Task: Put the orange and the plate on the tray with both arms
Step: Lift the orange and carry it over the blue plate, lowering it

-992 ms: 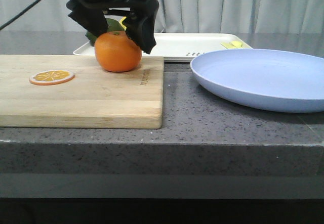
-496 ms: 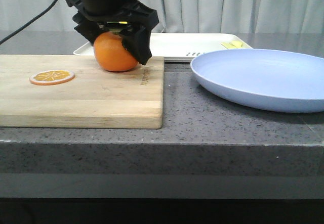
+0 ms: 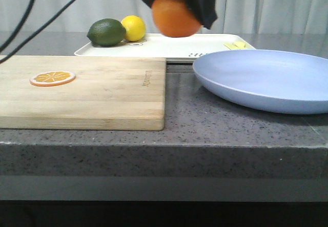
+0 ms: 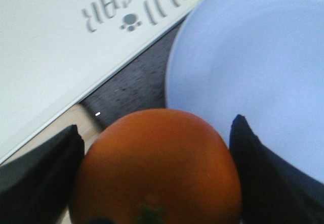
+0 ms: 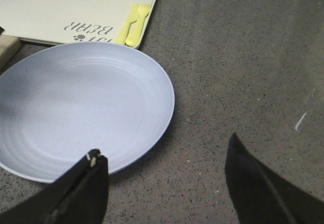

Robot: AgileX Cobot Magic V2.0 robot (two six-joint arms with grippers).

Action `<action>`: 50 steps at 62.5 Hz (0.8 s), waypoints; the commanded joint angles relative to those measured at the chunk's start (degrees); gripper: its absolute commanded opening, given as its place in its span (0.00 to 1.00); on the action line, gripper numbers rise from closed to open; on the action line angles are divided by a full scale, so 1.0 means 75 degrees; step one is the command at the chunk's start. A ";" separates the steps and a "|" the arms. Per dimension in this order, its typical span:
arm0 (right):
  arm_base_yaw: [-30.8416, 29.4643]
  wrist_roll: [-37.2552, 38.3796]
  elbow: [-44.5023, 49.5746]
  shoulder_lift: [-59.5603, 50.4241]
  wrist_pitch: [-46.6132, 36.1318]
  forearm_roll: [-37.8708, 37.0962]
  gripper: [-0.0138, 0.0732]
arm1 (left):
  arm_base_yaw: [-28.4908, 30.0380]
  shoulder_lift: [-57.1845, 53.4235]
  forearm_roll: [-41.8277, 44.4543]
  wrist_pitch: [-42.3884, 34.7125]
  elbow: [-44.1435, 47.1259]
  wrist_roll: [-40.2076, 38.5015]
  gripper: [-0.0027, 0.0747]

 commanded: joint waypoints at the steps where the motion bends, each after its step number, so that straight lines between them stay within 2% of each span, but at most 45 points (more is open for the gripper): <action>1: -0.0040 -0.0037 -0.0275 0.0108 -0.0700 -0.0059 0.74 | -0.0384 -0.0064 0.0000 -0.0380 -0.0580 -0.0053 0.63; 16: -0.0040 -0.0037 -0.0275 0.0108 -0.0695 -0.0059 0.74 | -0.1041 0.0889 0.0000 -0.0545 -0.1354 -0.0053 0.63; 32: -0.0040 -0.0037 -0.0275 0.0108 -0.0638 -0.0059 0.74 | -0.1120 0.1500 -0.0041 -0.0893 -0.1854 -0.0068 0.64; 36: -0.0040 -0.0037 -0.0275 0.0108 -0.0610 -0.0059 0.74 | -0.1120 0.1518 -0.0041 -0.0997 -0.1854 -0.0068 0.70; 44: -0.0040 -0.0037 -0.0275 0.0108 -0.0598 -0.0059 0.74 | -0.1120 0.1531 -0.0041 -0.1164 -0.1854 -0.0068 0.89; 50: -0.0040 -0.0037 -0.0275 0.0108 -0.0606 -0.0059 0.74 | -0.1120 0.1531 -0.0099 -0.1183 -0.1854 -0.0068 0.93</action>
